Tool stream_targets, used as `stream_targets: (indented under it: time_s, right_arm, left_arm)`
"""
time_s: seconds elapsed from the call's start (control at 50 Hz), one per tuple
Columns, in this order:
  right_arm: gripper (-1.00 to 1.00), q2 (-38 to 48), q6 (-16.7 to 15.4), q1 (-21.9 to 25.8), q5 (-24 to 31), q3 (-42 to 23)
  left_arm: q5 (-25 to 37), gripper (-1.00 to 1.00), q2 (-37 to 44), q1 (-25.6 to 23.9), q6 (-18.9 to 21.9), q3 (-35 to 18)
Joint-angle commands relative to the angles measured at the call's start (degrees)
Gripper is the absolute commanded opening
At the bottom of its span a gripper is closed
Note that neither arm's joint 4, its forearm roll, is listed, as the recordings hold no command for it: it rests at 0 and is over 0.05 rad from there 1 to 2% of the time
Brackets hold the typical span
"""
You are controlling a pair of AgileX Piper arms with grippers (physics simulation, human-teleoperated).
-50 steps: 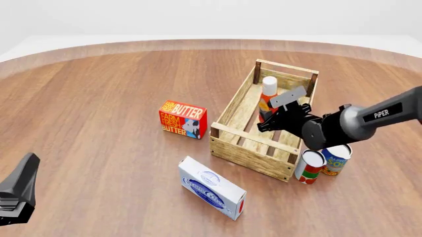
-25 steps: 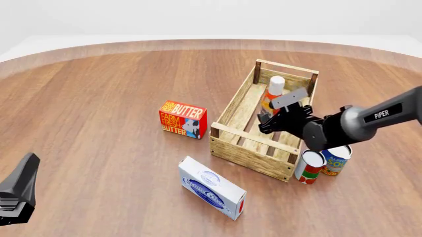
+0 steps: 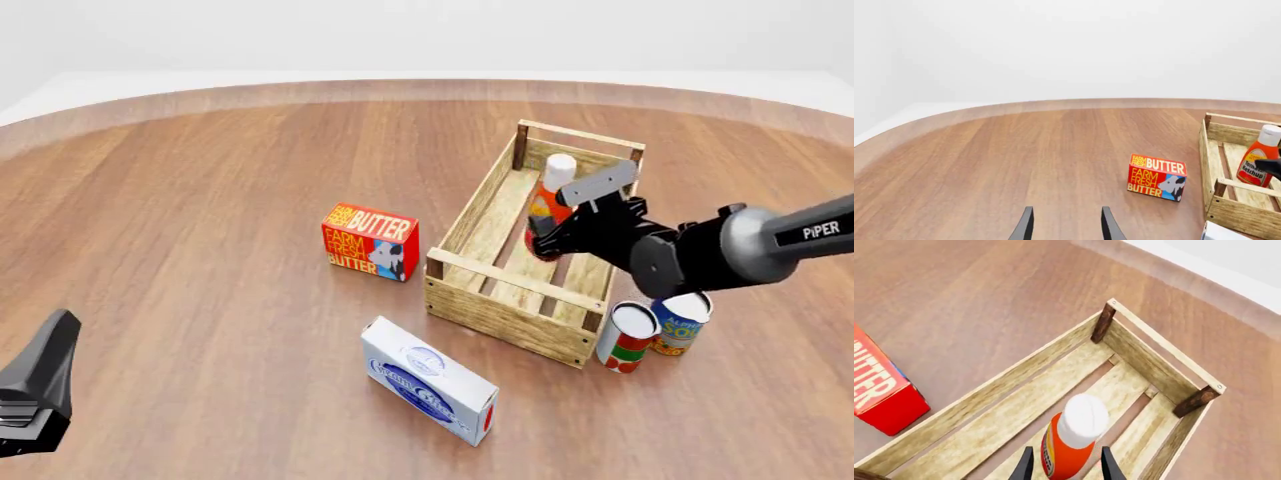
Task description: Pick up the ketchup, and put it in the wooden tray.
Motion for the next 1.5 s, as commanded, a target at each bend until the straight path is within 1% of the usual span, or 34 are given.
stream_targets:
  time_s: [0.02,0.22,0.36,0.44,0.94,1.08,1.2,1.42,1.5]
  right_arm:
    - [1.0,-4.6,-0.9,0.1,1.1,1.4]
    - [1.0,-9.7,-1.4,0.5,2.3,3.1]
    - [1.0,-12.6,-1.4,1.2,2.2,4.9]
    - [1.0,-14.9,-1.1,1.7,3.0,5.8]
    - [1.0,-24.2,-0.3,3.4,2.7,12.8]
    - [1.0,-27.6,0.1,3.7,2.1,16.3]
    - [1.0,-30.7,-0.7,3.6,1.4,19.4]
    - [1.0,-36.6,0.3,3.6,1.5,24.8]
    - [1.0,-37.2,0.1,3.8,1.7,25.7]
  left_arm:
    - [0.0,1.0,0.0,0.0,0.0,0.0]
    - [0.0,1.0,0.0,0.0,0.0,0.0]
    - [0.0,1.0,0.0,0.0,0.0,0.0]
    - [0.0,1.0,0.0,0.0,0.0,0.0]
    - [0.0,1.0,0.0,0.0,0.0,0.0]
    - [0.0,1.0,0.0,0.0,0.0,0.0]
    - [0.0,1.0,0.0,0.0,0.0,0.0]
    - [0.0,1.0,0.0,0.0,0.0,0.0]
    - [0.0,1.0,0.0,0.0,0.0,0.0]
